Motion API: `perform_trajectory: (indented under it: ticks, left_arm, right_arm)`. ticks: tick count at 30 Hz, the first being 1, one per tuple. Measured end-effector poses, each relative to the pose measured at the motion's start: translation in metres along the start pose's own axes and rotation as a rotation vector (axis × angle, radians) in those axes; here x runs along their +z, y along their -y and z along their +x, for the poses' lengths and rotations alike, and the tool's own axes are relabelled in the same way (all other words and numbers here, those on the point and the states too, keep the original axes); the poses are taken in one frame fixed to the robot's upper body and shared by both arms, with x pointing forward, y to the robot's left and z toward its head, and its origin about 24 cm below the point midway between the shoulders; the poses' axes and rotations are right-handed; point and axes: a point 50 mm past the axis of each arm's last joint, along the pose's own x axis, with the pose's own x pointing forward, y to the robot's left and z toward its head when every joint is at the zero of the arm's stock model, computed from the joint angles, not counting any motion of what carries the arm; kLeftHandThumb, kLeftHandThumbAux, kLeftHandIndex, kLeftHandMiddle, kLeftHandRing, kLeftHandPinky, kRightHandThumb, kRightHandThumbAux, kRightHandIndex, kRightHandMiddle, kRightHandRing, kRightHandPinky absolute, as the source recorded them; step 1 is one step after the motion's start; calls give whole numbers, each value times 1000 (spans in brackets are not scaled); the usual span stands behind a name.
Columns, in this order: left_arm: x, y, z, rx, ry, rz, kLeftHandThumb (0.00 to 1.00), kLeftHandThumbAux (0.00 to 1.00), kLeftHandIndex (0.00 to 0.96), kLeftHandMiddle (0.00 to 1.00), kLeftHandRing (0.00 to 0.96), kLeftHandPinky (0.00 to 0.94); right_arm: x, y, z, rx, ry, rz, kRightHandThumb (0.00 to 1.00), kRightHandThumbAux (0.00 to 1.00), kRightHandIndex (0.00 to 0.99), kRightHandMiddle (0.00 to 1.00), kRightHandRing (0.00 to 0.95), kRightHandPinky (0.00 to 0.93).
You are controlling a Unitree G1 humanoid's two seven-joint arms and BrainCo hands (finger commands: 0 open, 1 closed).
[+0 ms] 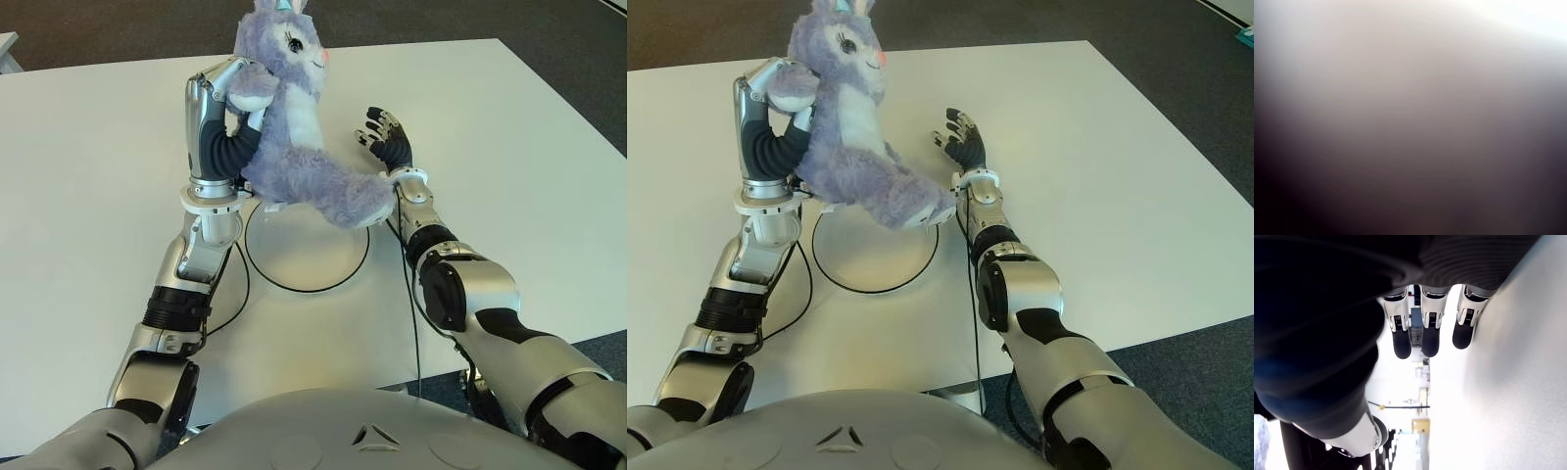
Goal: Put the doll into the plate.
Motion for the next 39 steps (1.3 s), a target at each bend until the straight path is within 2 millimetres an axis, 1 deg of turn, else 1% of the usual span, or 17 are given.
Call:
perform_trajectory:
  ticks: [8, 14, 28, 36, 39]
  left_arm:
    - [-1, 1, -1, -7, 0, 9, 744, 691, 444, 847, 857, 840]
    - [0, 2, -2, -1, 7, 11, 743, 692, 444, 842, 855, 838]
    - [1, 5, -2, -6, 10, 9, 741, 692, 444, 844, 859, 846]
    - [3, 6, -2, -3, 8, 2, 737, 693, 444, 858, 867, 859]
    - [3, 7, -2, 0, 6, -2, 736, 693, 444, 850, 863, 837]
  right_arm:
    - [0, 0, 0, 0, 0, 2, 466, 865, 163, 141, 108, 107]
    - [0, 0, 0, 1, 0, 2, 446, 862, 157, 132, 99, 96]
    - [0, 0, 0, 3, 0, 2, 434, 861, 162, 133, 100, 95]
    - [0, 0, 0, 2, 0, 1, 447, 858, 165, 129, 96, 99]
    - [0, 0, 0, 2, 0, 0, 444, 854, 158, 126, 94, 99]
